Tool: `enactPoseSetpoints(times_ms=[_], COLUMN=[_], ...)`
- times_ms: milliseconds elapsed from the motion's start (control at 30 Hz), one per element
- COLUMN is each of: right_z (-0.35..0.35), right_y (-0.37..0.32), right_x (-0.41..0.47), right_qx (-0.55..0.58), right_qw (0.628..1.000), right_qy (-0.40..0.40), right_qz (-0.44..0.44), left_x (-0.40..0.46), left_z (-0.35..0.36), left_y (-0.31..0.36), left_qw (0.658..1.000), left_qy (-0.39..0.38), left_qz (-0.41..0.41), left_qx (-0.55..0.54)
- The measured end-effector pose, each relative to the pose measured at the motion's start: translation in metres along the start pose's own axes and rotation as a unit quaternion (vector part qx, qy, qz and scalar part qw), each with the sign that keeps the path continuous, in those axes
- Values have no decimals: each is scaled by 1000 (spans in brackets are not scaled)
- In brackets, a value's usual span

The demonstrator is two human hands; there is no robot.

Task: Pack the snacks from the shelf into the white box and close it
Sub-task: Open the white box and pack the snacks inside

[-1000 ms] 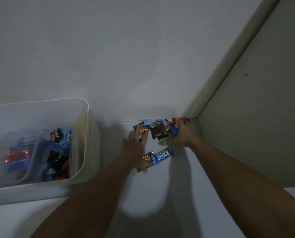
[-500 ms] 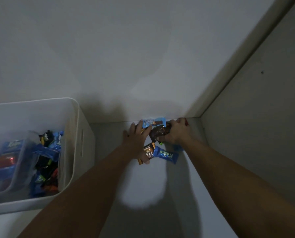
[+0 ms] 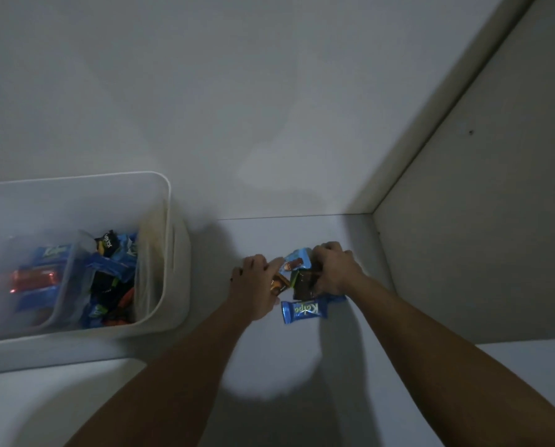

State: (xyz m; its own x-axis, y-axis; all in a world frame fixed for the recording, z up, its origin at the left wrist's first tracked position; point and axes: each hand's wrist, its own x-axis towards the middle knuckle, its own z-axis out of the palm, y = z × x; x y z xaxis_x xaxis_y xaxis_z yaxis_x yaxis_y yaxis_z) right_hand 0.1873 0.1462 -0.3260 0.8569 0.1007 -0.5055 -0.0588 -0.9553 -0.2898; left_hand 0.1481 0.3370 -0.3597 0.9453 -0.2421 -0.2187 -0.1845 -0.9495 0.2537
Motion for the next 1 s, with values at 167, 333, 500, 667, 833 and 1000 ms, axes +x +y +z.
enactPoseSetpoints(times_ms=[167,333,500,667,833,1000], right_z=[15,26,38,43,48,54], right_y=[6,3,4,1,5,14], right_x=[-24,-47,-57,-67,-70,-70], right_qx=[35,38,34,-18,-60,-8], right_qw=[999,998,999,999,998,999], right_qy=[0,-47,-39,-47,-5,39], right_qz=[-10,-15,-4,-4,-20,-18], left_x=[-29,-56,-74,-84,-87,-91], left_z=[9,20,23,34,37,33], left_y=[-5,-4,8,13,12,3], left_qw=[997,996,984,989,989,991], left_qy=[2,0,-53,-109,-78,-4], left_qz=[-54,-65,-78,-68,-75,-58], left_qx=[-53,-69,-152,-67,-104,-120])
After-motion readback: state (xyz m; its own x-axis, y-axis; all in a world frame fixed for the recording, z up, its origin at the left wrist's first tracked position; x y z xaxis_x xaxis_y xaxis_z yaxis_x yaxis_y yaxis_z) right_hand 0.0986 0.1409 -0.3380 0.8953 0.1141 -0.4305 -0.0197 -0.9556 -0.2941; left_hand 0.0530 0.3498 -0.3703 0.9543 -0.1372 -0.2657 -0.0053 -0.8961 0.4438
